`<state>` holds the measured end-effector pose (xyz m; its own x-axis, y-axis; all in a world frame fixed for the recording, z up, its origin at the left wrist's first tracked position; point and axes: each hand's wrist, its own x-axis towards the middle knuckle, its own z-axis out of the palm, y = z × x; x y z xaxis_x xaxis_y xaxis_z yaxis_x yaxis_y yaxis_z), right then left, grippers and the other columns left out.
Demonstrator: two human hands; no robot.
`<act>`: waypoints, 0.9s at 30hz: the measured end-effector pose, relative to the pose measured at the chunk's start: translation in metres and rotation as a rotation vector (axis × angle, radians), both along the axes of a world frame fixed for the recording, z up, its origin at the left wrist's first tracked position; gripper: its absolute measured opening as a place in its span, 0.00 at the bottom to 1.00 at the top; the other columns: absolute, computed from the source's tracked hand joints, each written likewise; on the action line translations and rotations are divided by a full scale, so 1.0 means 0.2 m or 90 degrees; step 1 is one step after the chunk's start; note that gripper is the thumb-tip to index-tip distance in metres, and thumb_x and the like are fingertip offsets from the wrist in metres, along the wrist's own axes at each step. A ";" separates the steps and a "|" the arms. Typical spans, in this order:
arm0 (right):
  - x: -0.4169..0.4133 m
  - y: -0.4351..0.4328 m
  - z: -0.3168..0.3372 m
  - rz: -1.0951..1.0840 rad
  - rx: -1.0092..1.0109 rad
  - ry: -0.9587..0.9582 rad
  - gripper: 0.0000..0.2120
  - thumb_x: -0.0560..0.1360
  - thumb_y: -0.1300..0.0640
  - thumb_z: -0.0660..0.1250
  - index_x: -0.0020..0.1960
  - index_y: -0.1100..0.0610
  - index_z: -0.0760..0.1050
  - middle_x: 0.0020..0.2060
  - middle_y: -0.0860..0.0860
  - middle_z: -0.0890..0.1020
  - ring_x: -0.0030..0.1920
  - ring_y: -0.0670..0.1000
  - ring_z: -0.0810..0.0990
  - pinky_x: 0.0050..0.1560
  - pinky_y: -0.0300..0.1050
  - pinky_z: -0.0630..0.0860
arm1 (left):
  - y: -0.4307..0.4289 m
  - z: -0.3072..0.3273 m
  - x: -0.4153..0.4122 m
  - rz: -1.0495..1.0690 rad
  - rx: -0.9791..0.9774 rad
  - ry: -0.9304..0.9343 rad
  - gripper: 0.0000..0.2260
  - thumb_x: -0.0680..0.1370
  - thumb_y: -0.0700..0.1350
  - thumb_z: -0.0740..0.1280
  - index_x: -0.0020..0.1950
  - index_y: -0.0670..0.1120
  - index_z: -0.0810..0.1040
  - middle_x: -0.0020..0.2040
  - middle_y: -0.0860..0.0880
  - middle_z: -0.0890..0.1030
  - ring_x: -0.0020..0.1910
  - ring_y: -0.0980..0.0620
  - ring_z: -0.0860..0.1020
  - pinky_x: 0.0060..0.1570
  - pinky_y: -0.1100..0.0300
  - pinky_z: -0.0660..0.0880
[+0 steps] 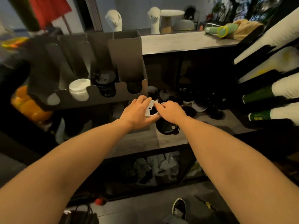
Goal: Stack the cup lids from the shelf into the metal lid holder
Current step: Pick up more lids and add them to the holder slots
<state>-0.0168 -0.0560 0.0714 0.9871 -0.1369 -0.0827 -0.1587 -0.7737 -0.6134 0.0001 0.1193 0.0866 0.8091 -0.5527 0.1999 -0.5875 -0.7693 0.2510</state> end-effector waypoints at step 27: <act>0.24 1.01 0.37 0.251 -0.055 -0.123 0.12 0.82 0.47 0.60 0.47 0.50 0.78 0.38 0.47 0.80 0.39 0.48 0.79 0.39 0.44 0.70 | 1.12 0.31 0.02 0.123 -0.052 -0.055 0.40 0.70 0.61 0.75 0.76 0.47 0.64 0.72 0.49 0.68 0.66 0.49 0.72 0.62 0.55 0.75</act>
